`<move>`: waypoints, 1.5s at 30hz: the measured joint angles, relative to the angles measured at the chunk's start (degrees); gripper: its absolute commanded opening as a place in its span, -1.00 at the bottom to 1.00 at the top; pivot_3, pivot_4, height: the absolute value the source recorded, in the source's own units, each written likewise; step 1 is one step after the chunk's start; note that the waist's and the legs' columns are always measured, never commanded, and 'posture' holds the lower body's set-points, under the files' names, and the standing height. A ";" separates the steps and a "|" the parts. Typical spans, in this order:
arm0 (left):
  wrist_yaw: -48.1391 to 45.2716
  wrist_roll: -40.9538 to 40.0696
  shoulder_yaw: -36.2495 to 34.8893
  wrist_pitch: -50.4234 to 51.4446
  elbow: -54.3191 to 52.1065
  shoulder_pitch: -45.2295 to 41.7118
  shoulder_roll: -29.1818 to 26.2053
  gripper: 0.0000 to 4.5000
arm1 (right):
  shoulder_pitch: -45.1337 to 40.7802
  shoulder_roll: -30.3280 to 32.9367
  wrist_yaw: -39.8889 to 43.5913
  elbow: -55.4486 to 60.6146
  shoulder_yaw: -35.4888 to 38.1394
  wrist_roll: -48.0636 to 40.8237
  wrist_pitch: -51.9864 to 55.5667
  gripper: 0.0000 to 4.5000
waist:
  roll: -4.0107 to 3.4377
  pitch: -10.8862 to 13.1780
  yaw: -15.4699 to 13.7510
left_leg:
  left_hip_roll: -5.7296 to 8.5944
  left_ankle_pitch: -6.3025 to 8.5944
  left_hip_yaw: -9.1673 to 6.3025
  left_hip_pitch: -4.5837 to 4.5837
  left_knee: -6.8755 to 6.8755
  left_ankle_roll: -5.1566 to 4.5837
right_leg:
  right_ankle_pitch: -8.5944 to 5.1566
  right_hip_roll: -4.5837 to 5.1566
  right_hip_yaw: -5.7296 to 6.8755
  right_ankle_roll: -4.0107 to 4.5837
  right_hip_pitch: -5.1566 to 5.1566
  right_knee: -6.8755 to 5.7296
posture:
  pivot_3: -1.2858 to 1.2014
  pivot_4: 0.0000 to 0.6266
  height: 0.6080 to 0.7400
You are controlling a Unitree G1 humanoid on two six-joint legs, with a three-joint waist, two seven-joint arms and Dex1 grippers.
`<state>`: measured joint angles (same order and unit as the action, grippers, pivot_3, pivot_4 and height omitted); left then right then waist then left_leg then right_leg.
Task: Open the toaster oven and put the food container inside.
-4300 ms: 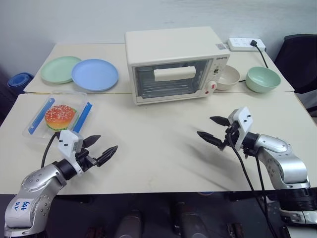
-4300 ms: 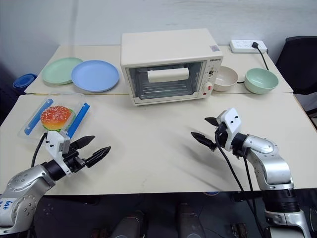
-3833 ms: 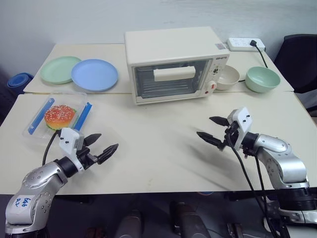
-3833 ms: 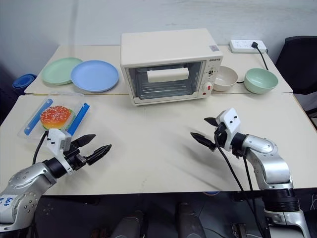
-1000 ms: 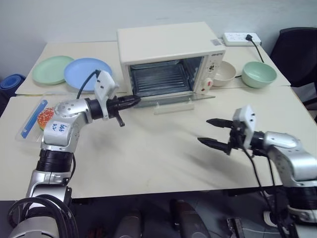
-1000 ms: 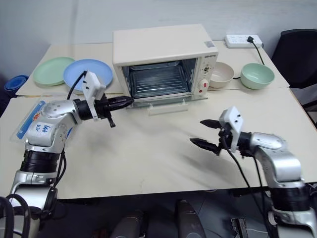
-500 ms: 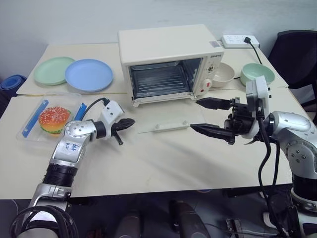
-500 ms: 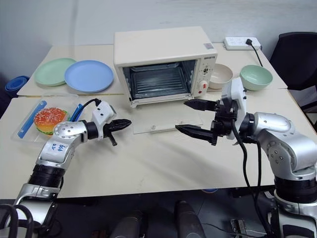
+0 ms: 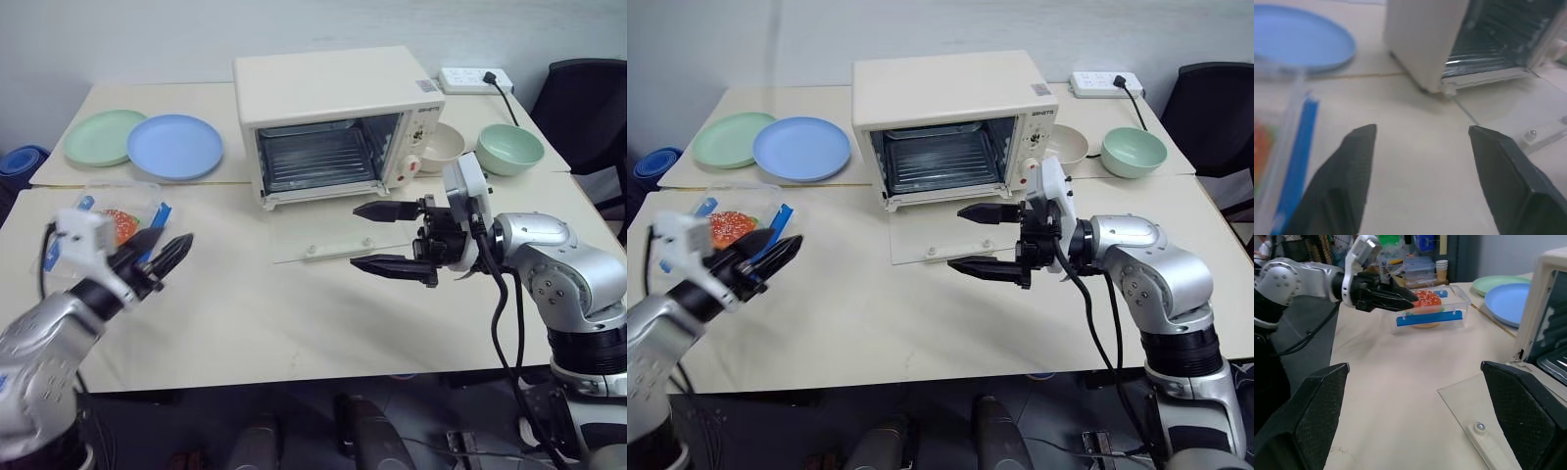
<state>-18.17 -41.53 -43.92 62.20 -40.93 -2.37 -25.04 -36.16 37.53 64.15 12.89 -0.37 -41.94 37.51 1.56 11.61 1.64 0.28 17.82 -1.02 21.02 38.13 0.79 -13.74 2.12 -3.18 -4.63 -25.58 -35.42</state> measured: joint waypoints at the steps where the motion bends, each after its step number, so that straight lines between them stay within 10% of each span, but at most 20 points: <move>1: 1.66 -1.70 -2.27 1.37 -1.44 0.98 0.50 0.91 | -0.42 -0.10 0.45 -0.65 -0.39 0.25 -0.17 1.00 | 0.02 0.00 -0.12 | 0.01 0.00 -0.03 -0.02 0.03 0.00 | 0.00 -0.01 0.04 0.01 0.04 -0.02 | 0.03 -0.52 1.00; 11: 29.14 -24.36 -20.82 2.41 -1.68 6.33 8.58 0.99 | -4.35 -3.65 3.75 -7.75 -3.28 3.40 -2.63 1.00 | 0.17 -0.09 0.00 | -0.06 0.04 0.03 -0.23 0.00 0.09 | 0.00 -0.16 0.11 0.08 0.12 -0.05 | 0.03 -0.52 1.00; 30: 61.08 -42.68 -7.26 -8.61 26.67 -0.67 -9.47 0.99 | 0.18 -4.32 -1.02 -2.89 -0.84 4.10 -1.21 1.00 | 0.32 -0.18 0.04 | -0.04 0.08 0.08 -0.25 -0.10 0.17 | -0.03 -0.11 0.33 0.14 0.10 0.03 | 0.03 -0.52 1.00; 45: 72.56 -45.71 -1.01 -8.90 39.71 -7.97 -14.69 -0.77 | 1.96 -3.87 -5.19 0.54 0.93 2.73 0.11 1.00 | 0.36 -0.20 0.07 | -0.07 0.09 0.10 -0.36 -0.22 0.21 | -0.06 -0.11 0.36 0.19 0.10 0.00 | 0.03 -0.52 1.00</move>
<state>54.38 -87.23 -44.93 53.30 -1.22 -10.33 -39.73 -34.20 33.66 58.95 13.43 0.56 -39.21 37.62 1.92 11.41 1.71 0.21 17.91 -0.91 20.66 37.91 1.00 -13.80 2.01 -2.82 -4.44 -25.48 -35.41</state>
